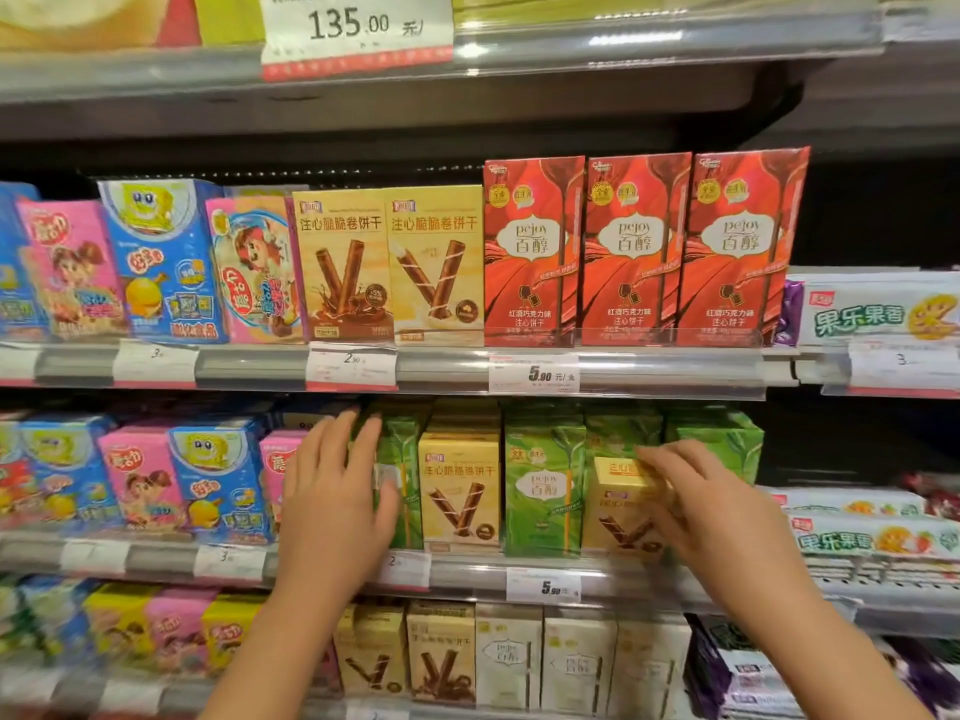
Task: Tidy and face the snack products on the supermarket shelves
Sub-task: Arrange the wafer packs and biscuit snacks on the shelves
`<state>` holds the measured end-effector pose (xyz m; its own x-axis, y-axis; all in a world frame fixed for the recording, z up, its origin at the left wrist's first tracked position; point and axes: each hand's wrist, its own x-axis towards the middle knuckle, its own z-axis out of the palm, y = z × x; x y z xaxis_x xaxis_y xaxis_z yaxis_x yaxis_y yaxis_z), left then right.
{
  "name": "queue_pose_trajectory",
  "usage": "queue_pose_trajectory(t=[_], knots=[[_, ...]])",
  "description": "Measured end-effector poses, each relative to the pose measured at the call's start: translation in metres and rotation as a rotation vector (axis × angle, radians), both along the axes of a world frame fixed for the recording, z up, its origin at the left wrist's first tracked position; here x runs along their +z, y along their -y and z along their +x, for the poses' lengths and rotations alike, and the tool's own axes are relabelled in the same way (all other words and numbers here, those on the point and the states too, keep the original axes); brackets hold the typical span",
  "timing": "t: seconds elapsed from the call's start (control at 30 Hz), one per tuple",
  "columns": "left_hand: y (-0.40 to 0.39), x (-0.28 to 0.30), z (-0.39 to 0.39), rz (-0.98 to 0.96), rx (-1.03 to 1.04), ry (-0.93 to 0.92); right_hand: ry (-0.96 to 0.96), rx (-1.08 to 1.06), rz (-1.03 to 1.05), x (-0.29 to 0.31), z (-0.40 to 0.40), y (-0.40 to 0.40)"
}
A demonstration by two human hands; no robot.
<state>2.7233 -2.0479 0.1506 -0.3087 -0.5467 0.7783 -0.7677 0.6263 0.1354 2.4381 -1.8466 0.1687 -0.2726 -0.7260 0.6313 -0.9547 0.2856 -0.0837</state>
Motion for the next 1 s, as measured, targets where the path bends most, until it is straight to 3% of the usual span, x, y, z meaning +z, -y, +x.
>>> queue_pose_trajectory(t=[0.13,0.23,0.5,0.7,0.87,1.0], knots=[[0.008,0.007,0.0,0.034,0.058,0.118,-0.012,0.031,-0.04,0.001,0.0,-0.005],[0.007,0.009,0.001,0.043,0.027,0.097,0.006,0.054,-0.085,0.006,0.002,-0.014],[0.001,0.018,0.031,-0.009,-0.104,0.04,0.103,0.154,-0.14,0.024,0.02,-0.053],[-0.014,0.025,0.068,0.02,-0.295,0.154,0.207,0.296,-0.168,0.035,0.054,-0.049],[-0.028,0.017,0.11,-0.028,-0.316,0.022,0.28,0.396,-0.216,0.026,0.087,-0.012],[-0.037,0.006,0.141,0.039,-0.322,-0.042,0.311,0.462,-0.262,0.02,0.121,0.03]])
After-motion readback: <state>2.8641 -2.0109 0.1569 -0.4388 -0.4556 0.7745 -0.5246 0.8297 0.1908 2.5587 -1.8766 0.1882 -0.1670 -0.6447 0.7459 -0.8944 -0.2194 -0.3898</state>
